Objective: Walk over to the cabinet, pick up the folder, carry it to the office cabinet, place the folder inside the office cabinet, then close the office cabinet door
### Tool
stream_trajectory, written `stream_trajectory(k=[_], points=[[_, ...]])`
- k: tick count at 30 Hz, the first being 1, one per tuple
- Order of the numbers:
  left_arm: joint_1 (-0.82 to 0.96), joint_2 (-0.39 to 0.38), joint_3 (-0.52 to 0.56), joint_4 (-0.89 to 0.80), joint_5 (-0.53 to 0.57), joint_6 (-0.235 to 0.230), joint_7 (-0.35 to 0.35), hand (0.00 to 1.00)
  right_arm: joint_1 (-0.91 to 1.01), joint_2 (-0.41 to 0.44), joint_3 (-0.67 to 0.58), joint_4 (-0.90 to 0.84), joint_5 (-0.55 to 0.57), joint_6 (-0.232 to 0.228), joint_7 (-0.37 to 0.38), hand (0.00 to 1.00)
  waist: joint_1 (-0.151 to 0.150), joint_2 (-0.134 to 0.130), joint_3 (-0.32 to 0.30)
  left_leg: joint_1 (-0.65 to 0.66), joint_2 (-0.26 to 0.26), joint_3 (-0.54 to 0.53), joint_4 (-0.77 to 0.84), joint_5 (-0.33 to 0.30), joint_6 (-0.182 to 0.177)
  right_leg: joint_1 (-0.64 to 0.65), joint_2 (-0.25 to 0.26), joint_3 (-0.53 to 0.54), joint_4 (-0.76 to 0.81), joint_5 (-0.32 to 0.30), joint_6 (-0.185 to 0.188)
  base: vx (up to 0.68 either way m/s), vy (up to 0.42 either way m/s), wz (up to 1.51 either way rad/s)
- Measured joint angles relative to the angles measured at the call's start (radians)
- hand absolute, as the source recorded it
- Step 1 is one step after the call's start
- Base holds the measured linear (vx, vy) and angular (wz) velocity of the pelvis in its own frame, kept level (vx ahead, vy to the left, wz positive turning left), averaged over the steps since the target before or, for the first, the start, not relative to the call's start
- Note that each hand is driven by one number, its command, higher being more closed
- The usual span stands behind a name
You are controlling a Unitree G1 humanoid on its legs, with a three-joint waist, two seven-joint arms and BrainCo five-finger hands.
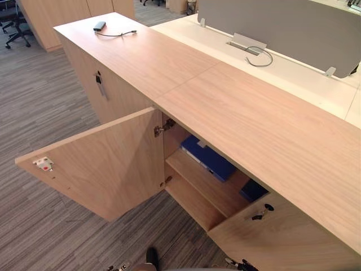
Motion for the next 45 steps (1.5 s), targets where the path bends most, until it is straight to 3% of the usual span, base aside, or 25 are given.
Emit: stream_trajectory(k=[4,6,7,8,9,10,12,13,14,15,16,18,19,20,22,28,30,33,36,42,45], points=[[-0.014,0.0,0.021,-0.001,-0.041,0.0,0.002,0.0,-0.017,-0.008,-0.001,0.003,0.0,-0.004,-0.001,0.0,-0.001,0.002,0.029,-0.088,0.013,-0.013,0.152,-0.061,-0.008,-0.024,-0.023,-0.018,0.041,-0.005,0.0,-0.07,-0.003,0.14],[-0.009,-0.004,0.036,-0.001,-0.046,0.0,0.003,0.0,-0.02,-0.008,-0.002,0.002,0.0,-0.004,-0.001,0.0,-0.002,0.003,0.033,-0.086,0.013,-0.011,0.155,-0.076,-0.02,-0.028,-0.034,-0.019,0.053,-0.009,-0.004,-0.12,0.027,-0.05],[-0.008,-0.004,0.056,-0.001,-0.047,0.0,0.005,0.0,-0.017,-0.003,-0.024,-0.001,0.0,-0.004,-0.003,0.0,-0.002,-0.016,0.032,-0.095,0.015,0.022,0.184,-0.1,-0.027,-0.039,-0.056,-0.022,0.055,-0.007,-0.008,-0.12,0.058,-0.05],[-0.007,-0.005,0.074,-0.001,-0.05,0.001,0.006,0.0,-0.016,-0.003,-0.039,-0.005,0.0,-0.004,-0.004,0.0,-0.003,-0.019,0.03,-0.114,0.023,0.035,0.243,-0.133,-0.001,-0.046,-0.069,-0.025,0.06,-0.002,-0.009,-0.02,0.062,-0.06],[-0.006,-0.012,0.104,0.0,-0.057,0.001,0.008,0.0,-0.016,-0.009,-0.05,-0.01,0.0,-0.004,-0.006,0.0,-0.003,-0.021,0.027,-0.155,0.061,0.033,0.408,-0.194,0.011,-0.067,-0.098,-0.026,0.08,0.004,-0.001,0.05,0.095,0.03],[-0.005,-0.022,0.122,0.0,-0.061,0.0,0.011,0.0,-0.012,-0.02,-0.056,-0.01,-0.003,-0.004,-0.007,0.0,-0.011,-0.011,0.021,-0.175,0.125,0.017,0.504,-0.232,-0.012,-0.089,-0.117,-0.024,0.093,0.01,0.011,0.08,0.112,0.11],[-0.004,-0.033,0.148,0.001,-0.063,-0.001,0.014,0.0,-0.003,-0.038,-0.057,-0.008,-0.018,-0.003,-0.009,0.0,-0.023,0.013,0.008,-0.193,0.223,-0.068,0.509,-0.246,-0.041,-0.123,-0.134,-0.028,0.1,0.028,0.039,0.14,0.31,0.32],[-0.002,-0.04,0.163,0.001,-0.063,0.0,0.016,0.0,0.001,-0.048,-0.059,-0.007,-0.018,-0.003,-0.011,0.0,-0.027,0.027,0.002,-0.179,0.274,-0.122,0.423,-0.19,-0.066,-0.149,-0.151,-0.038,0.116,0.041,0.061,0.14,0.382,0.38],[0.002,-0.044,0.167,0.001,-0.063,0.0,0.019,0.0,0.002,-0.054,-0.064,-0.006,-0.017,-0.003,-0.012,0.0,-0.029,0.04,-0.005,-0.153,0.291,-0.146,0.352,-0.124,-0.079,-0.163,-0.161,-0.041,0.127,0.045,0.068,0.11,0.492,0.27],[0.005,-0.052,0.17,0.0,-0.063,0.0,0.024,0.0,-0.003,-0.06,-0.079,-0.003,-0.018,-0.003,-0.015,0.0,-0.031,0.038,-0.003,-0.118,0.254,-0.176,0.268,-0.15,-0.162,-0.18,-0.188,-0.034,0.128,0.064,0.085,0.08,0.576,0.35],[0.003,-0.042,0.166,-0.002,-0.063,0.0,0.024,0.0,-0.005,-0.05,-0.077,0.005,-0.017,-0.004,-0.013,0.0,-0.035,0.034,-0.003,-0.122,0.221,-0.174,0.253,-0.181,-0.189,-0.179,-0.209,-0.032,0.113,0.071,0.082,0.05,0.532,0.36],[0.001,-0.021,0.151,-0.009,-0.063,0.0,0.024,0.0,-0.009,-0.035,-0.076,0.013,-0.019,-0.002,-0.011,0.0,-0.035,0.021,-0.009,-0.114,0.186,-0.172,0.245,-0.186,-0.192,-0.159,-0.208,-0.009,0.08,0.079,0.083,-0.01,0.174,0.25],[0.003,-0.019,0.144,-0.022,-0.062,-0.001,0.024,0.0,-0.012,-0.027,-0.075,0.012,-0.02,-0.002,-0.007,0.0,-0.031,0.027,-0.01,-0.085,0.175,-0.154,0.224,-0.186,-0.193,-0.144,-0.209,-0.008,0.056,0.105,0.073,-0.02,0.092,-0.29],[0.004,-0.016,0.141,-0.021,-0.058,-0.002,0.024,0.0,-0.013,-0.017,-0.07,-0.002,-0.016,-0.004,-0.006,0.0,-0.03,0.039,-0.017,-0.062,0.168,-0.125,0.199,-0.184,-0.189,-0.145,-0.213,-0.004,0.028,0.145,0.091,-0.03,0.076,-0.48],[-0.002,-0.011,0.134,-0.021,-0.058,-0.003,0.024,0.0,-0.014,-0.019,-0.052,-0.01,-0.016,-0.005,-0.006,0.0,-0.035,0.043,-0.02,-0.064,0.163,-0.111,0.192,-0.179,-0.185,-0.151,-0.213,-0.001,0.014,0.158,0.106,-0.03,0.03,-0.38],[-0.058,-0.048,0.094,-0.018,-0.062,-0.014,0.036,0.0,-0.021,-0.061,0.042,-0.037,-0.017,-0.005,-0.013,0.0,-0.049,0.073,0.005,-0.053,0.192,-0.087,0.106,-0.106,-0.194,-0.207,-0.181,0.024,0.032,0.164,0.117,-0.08,-0.042,-0.12],[-0.037,-0.047,0.157,-0.023,-0.063,-0.018,0.031,0.0,-0.017,-0.059,0.04,-0.037,-0.008,-0.006,-0.02,0.0,-0.049,0.072,0.006,-0.036,0.195,-0.078,0.078,-0.09,-0.196,-0.211,-0.177,0.033,0.034,0.166,0.115,-0.05,-0.015,-0.14],[-0.016,0.012,0.249,-0.054,-0.083,-0.019,0.015,0.0,-0.006,-0.058,0.038,-0.04,0.027,-0.018,-0.019,0.0,-0.048,0.073,0.007,-0.027,0.197,-0.065,0.053,-0.079,-0.193,-0.217,-0.173,0.039,0.032,0.167,0.112,-0.04,0.005,-0.03],[-0.026,0.068,0.255,-0.119,-0.107,-0.02,0.024,0.0,-0.005,-0.059,0.039,-0.039,0.022,-0.02,-0.019,0.0,-0.047,0.074,0.007,-0.015,0.203,-0.059,0.027,-0.061,-0.196,-0.216,-0.162,0.042,0.021,0.173,0.105,-0.01,0.002,-0.05],[-0.126,0.185,0.363,-0.16,-0.295,-0.026,0.014,0.0,0.003,-0.06,0.038,-0.038,0.027,-0.025,-0.01,0.0,-0.051,0.074,0.0,0.024,0.207,-0.013,0.008,-0.057,-0.197,-0.212,-0.148,0.074,0.009,0.18,0.1,0.04,0.014,-0.16],[-0.166,0.241,0.359,-0.214,-0.314,-0.04,0.029,0.0,0.006,-0.06,0.034,-0.039,0.04,-0.027,-0.005,0.0,-0.053,0.074,-0.001,0.027,0.207,-0.002,0.008,-0.057,-0.197,-0.213,-0.146,0.08,0.003,0.184,0.102,0.05,0.013,-0.11]])
